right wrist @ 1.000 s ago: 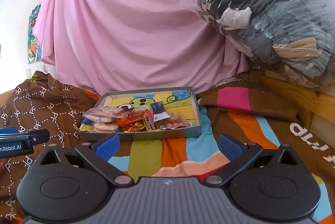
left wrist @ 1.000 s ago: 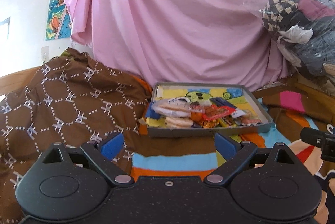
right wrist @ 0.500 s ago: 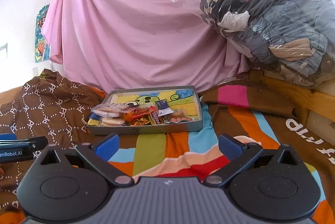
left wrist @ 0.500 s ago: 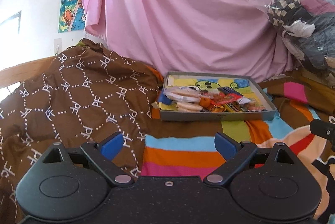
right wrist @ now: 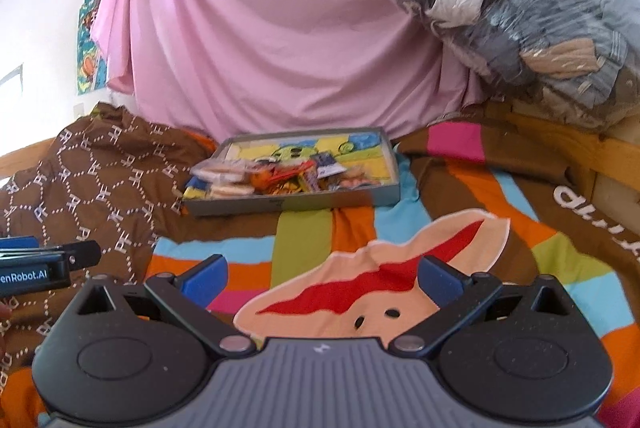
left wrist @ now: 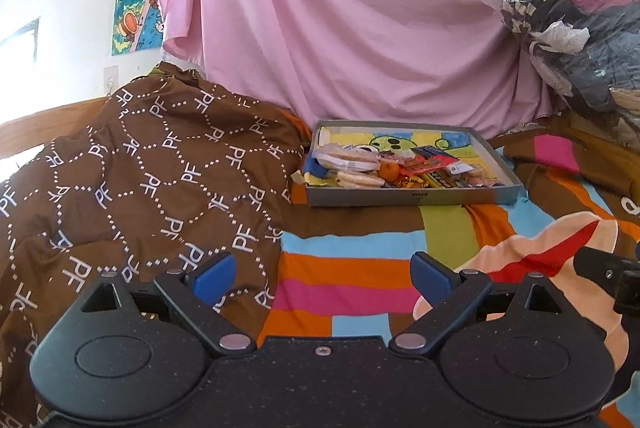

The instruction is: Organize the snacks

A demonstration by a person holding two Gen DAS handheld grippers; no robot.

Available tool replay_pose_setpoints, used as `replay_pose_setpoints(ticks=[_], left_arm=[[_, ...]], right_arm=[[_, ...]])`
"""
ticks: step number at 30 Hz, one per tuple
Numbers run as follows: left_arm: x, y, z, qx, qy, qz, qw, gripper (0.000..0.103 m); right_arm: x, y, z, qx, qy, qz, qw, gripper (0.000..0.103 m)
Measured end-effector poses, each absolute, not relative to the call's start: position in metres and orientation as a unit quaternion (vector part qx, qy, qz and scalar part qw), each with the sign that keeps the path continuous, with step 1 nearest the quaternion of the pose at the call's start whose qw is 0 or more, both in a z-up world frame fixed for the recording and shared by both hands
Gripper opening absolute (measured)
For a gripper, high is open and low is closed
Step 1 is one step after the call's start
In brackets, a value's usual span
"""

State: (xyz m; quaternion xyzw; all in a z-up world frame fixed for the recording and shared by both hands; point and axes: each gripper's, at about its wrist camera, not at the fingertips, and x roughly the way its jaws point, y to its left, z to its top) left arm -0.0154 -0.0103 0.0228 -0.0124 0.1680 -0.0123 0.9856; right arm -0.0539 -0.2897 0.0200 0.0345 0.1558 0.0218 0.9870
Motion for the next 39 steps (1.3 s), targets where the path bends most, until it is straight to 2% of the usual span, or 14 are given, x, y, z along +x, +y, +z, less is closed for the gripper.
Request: replay_pose_setpoints(ticks=[39], left_arm=[[-0.029, 0.004, 0.004, -0.028, 0.195, 0.006, 0.98, 0.094]], right_arm=[[-0.06, -0.272, 0.006, 0.037, 0.169, 0.051, 0.984, 0.103]])
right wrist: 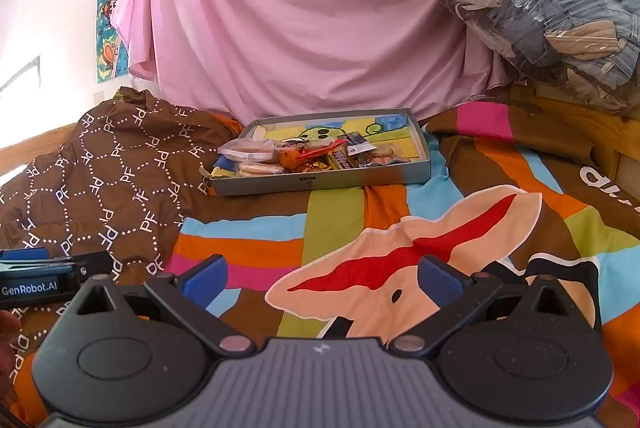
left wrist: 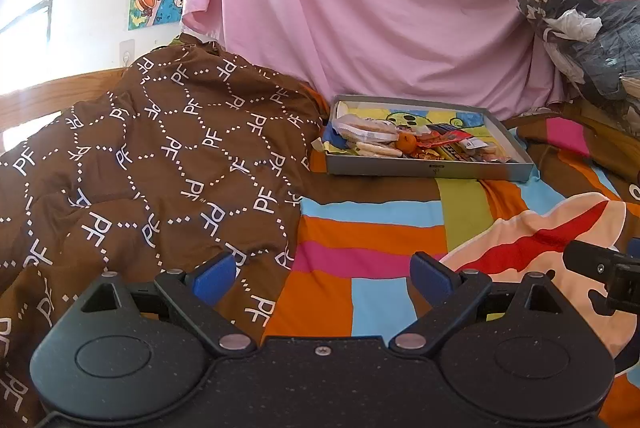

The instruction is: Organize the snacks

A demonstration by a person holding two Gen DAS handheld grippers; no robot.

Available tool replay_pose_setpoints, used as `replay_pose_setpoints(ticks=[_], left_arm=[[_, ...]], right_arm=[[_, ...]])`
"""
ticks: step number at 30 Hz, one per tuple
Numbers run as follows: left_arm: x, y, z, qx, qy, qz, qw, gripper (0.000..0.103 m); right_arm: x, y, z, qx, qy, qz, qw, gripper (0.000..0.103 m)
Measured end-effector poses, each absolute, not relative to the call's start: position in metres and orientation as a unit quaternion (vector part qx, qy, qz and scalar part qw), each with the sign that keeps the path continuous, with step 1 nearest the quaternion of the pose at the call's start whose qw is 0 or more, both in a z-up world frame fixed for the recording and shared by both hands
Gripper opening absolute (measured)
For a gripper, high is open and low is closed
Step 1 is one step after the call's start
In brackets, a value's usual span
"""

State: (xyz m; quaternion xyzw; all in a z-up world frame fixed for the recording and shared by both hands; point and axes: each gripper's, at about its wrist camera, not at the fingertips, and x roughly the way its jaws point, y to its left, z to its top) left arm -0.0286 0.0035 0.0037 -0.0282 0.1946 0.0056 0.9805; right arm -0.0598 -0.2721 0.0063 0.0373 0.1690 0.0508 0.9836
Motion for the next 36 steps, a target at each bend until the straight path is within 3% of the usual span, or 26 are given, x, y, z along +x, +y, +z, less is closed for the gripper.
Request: replay_pose_setpoints(ticks=[36], left_arm=[[-0.0298, 0.0013, 0.0011, -0.029, 0.195, 0.001, 0.98, 0.094]], right_arm=[[-0.0608, -0.2696, 0.0063, 0.039, 0.171, 0.053, 0.983, 0.103]])
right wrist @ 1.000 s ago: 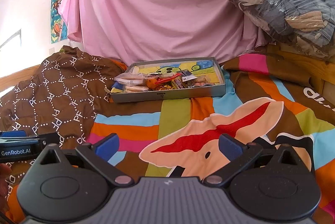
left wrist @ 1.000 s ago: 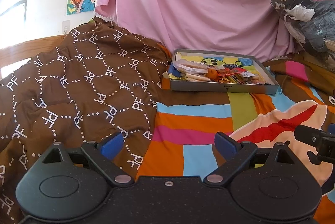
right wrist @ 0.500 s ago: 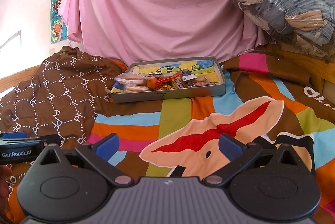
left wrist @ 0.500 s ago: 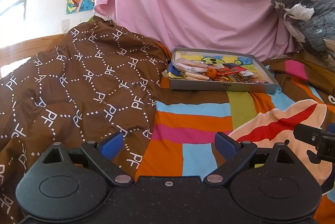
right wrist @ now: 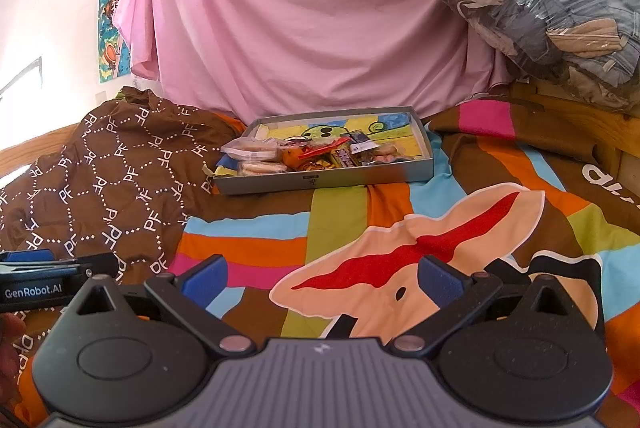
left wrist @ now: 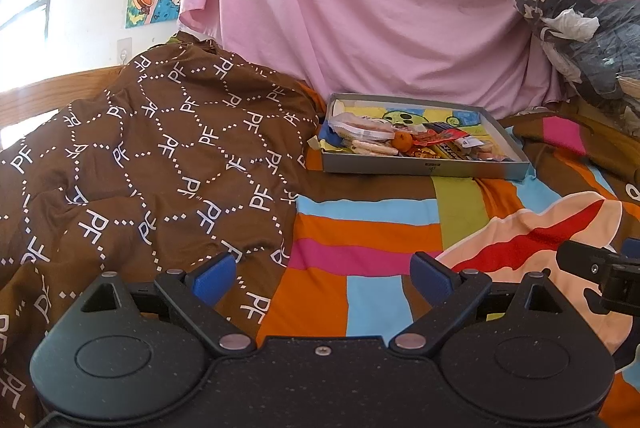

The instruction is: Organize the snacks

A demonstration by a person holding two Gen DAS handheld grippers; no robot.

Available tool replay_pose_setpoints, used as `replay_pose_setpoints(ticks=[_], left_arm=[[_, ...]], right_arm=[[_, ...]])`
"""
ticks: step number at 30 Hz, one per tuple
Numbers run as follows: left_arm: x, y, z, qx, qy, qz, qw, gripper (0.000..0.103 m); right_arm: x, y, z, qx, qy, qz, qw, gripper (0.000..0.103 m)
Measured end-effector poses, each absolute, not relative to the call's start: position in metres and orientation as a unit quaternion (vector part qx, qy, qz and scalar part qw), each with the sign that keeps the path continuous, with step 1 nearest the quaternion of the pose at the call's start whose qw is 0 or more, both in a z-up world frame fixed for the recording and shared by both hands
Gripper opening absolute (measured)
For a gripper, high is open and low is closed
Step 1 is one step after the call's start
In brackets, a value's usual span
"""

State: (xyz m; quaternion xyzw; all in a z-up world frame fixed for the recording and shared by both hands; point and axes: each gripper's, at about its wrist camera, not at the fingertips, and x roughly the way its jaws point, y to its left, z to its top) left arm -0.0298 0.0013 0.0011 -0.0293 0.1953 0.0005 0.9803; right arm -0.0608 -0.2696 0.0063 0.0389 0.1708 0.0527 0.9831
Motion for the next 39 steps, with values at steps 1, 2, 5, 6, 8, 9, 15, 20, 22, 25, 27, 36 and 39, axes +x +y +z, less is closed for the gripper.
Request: replay_pose_setpoints(ticks=[1, 2, 5, 6, 8, 9, 15, 20, 22, 25, 27, 36, 39], left_arm=[[-0.0298, 0.0011, 0.001, -0.029, 0.195, 0.0, 0.98, 0.094], [-0.0296, 0.0018, 0.0013, -0.029, 0.196, 0.0, 0.98, 0.094], [-0.0296, 0.0019, 0.0015, -0.029, 0.195, 0.0, 0.98, 0.094], [-0.0296, 0.0018, 0.0016, -0.029, 0.195, 0.0, 0.98, 0.094], [-0.03, 0.0012, 0.0013, -0.029, 0.195, 0.0, 0.98, 0.094], [-0.0297, 0.0016, 0.0016, -0.029, 0.195, 0.0, 0.98, 0.094], [-0.0302, 0.0014, 0.0025, -0.03, 0.197, -0.002, 0.98, 0.094], [-0.0303, 0.001, 0.0021, -0.03, 0.197, -0.001, 0.98, 0.094], [-0.0293, 0.0008, 0.0029, -0.031, 0.203, 0.002, 0.979, 0.094], [-0.029, 0.0009, 0.0041, -0.032, 0.209, 0.0, 0.977, 0.094], [-0.0292, 0.0003, 0.0046, -0.032, 0.21, -0.005, 0.977, 0.094], [-0.0297, 0.0003, 0.0045, -0.028, 0.208, -0.006, 0.978, 0.094], [-0.0291, 0.0005, 0.0043, -0.028, 0.21, -0.002, 0.977, 0.094]], right_arm=[[-0.0607, -0.2697, 0.0064, 0.039, 0.171, 0.053, 0.983, 0.103], [-0.0607, -0.2698, 0.0064, 0.039, 0.171, 0.053, 0.983, 0.103], [-0.061, -0.2693, 0.0064, 0.039, 0.171, 0.053, 0.983, 0.103], [-0.0606, -0.2699, 0.0064, 0.039, 0.171, 0.053, 0.983, 0.103], [-0.0606, -0.2698, 0.0064, 0.039, 0.171, 0.053, 0.983, 0.103], [-0.0607, -0.2696, 0.0064, 0.039, 0.171, 0.053, 0.983, 0.103], [-0.061, -0.2693, 0.0065, 0.039, 0.171, 0.053, 0.983, 0.103], [-0.0606, -0.2701, 0.007, 0.039, 0.171, 0.053, 0.983, 0.103], [-0.0607, -0.2701, 0.0071, 0.039, 0.171, 0.053, 0.983, 0.103], [-0.0607, -0.269, 0.0063, 0.039, 0.173, 0.052, 0.983, 0.103], [-0.0608, -0.2683, 0.0053, 0.039, 0.173, 0.051, 0.983, 0.103], [-0.0618, -0.2669, 0.0041, 0.039, 0.174, 0.051, 0.983, 0.103], [-0.0614, -0.2672, 0.0044, 0.038, 0.174, 0.05, 0.983, 0.103]])
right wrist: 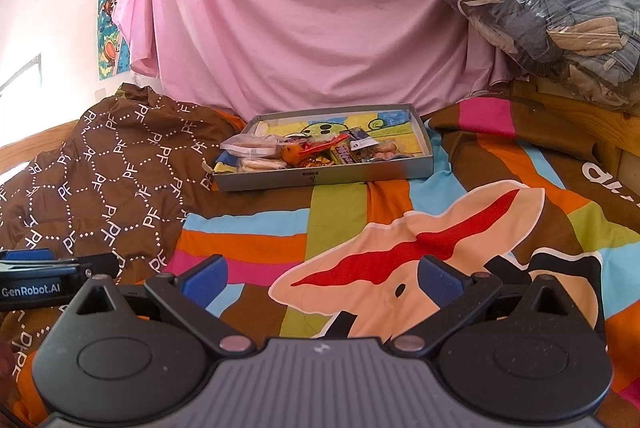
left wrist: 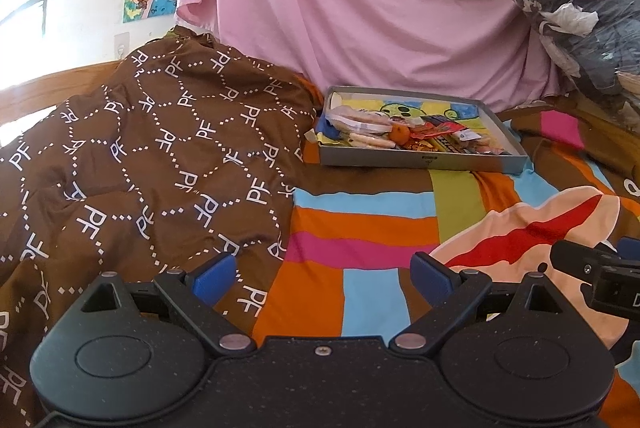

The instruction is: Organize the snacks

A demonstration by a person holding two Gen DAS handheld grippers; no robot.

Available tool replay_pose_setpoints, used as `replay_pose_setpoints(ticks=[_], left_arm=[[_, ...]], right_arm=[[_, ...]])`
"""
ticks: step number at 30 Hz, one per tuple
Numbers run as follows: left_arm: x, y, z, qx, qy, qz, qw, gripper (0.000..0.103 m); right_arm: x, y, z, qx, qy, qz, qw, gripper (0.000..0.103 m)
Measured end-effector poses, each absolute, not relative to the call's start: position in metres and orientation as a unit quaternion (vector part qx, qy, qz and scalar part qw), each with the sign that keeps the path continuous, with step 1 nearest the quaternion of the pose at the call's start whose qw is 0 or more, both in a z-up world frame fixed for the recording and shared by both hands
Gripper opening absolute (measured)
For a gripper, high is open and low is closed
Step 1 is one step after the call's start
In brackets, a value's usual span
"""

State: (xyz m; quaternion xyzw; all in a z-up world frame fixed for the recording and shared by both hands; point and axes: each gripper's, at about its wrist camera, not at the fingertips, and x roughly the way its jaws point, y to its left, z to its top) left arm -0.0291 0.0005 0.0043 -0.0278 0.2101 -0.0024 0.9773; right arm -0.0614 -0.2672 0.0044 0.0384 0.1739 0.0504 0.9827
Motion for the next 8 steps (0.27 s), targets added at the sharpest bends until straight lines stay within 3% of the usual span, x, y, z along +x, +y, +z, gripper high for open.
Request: replay_pose_setpoints(ticks=[8], left_arm=[[-0.0281, 0.0008, 0.0034, -0.026, 0.213, 0.003, 0.977, 0.095]], right_arm=[[-0.0607, -0.2687, 0.0034, 0.038, 0.176, 0.05, 0.982, 0.103]])
